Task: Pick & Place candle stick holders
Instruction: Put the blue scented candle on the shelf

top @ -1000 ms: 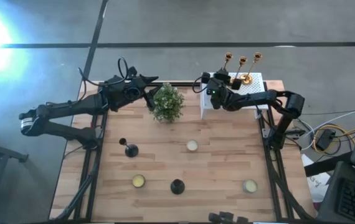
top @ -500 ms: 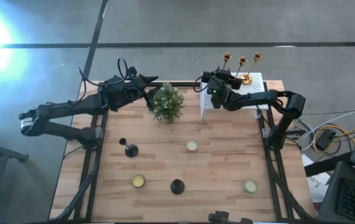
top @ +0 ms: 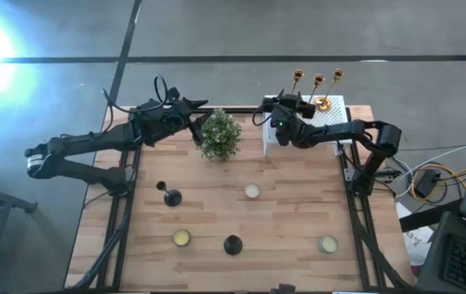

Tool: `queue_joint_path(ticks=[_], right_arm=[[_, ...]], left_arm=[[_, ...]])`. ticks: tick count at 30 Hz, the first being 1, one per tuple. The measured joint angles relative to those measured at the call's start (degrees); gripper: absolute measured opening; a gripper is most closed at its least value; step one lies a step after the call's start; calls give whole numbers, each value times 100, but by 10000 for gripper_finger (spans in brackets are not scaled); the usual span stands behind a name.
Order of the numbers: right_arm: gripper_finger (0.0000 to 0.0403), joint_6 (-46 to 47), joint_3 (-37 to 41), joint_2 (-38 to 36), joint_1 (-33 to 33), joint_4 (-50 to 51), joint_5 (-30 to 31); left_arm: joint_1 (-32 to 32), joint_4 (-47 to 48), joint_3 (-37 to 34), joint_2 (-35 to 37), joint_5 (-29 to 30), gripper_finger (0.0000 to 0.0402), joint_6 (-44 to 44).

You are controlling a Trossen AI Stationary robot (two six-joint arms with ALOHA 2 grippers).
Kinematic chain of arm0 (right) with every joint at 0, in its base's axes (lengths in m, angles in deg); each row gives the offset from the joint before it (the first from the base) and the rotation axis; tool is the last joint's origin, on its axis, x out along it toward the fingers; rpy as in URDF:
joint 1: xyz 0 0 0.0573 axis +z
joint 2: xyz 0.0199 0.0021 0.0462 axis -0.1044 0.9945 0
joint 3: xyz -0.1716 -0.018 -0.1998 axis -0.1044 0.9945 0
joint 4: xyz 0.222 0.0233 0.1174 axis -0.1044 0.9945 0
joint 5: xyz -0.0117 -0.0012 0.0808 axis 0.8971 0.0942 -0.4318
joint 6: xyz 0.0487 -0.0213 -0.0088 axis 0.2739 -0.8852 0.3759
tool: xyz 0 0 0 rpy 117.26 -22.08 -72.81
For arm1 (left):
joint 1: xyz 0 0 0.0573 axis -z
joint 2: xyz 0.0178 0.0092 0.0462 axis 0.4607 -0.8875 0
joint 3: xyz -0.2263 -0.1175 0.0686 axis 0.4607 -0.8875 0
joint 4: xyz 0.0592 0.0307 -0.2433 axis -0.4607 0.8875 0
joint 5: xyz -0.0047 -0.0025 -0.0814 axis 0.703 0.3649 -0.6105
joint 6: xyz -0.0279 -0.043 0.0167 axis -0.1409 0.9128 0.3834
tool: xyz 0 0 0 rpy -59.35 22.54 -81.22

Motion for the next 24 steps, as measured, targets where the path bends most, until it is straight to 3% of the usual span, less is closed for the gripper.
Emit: queue_joint_path(ticks=[8, 16, 24], right_arm=[[248, -278, 0, -88, 208, 9, 43], [239, -645, 78, -276, 613, 18, 466], [244, -782, 578, -1012, 1281, 24, 611]], left_arm=[[0, 13, 0, 0, 0, 179, -4], [0, 56, 0, 16, 1, 179, -140], [0, 241, 0, 117, 0, 179, -119]])
